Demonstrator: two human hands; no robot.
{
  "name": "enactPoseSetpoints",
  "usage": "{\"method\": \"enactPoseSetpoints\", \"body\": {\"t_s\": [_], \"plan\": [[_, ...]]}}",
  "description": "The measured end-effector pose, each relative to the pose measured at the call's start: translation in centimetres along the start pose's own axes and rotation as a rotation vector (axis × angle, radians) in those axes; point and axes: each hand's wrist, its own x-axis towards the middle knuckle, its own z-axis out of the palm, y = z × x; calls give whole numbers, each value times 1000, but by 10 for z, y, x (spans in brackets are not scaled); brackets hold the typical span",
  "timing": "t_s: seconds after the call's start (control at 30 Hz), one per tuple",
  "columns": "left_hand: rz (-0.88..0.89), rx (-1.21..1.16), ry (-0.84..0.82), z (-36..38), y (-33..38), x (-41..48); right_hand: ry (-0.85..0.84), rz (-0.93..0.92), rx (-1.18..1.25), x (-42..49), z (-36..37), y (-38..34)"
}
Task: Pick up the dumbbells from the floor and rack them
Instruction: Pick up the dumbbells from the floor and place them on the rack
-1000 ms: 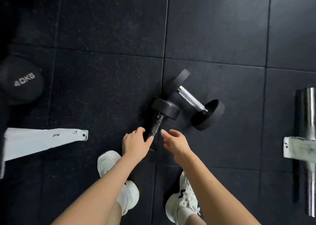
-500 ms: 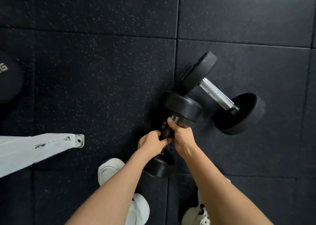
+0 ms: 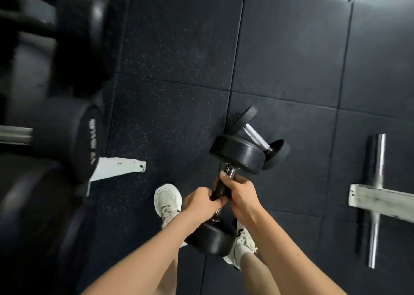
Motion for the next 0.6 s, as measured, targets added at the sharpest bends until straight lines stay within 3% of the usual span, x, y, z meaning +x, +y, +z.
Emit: {"method": "enactPoseSetpoints", "body": {"t_s": [0.37, 0.6], "plan": [[178, -503, 137, -110, 88, -344, -220, -279, -421, -337, 56, -157], [344, -601, 340, -193, 81, -447, -352, -453, -613, -452, 146, -202]]}}
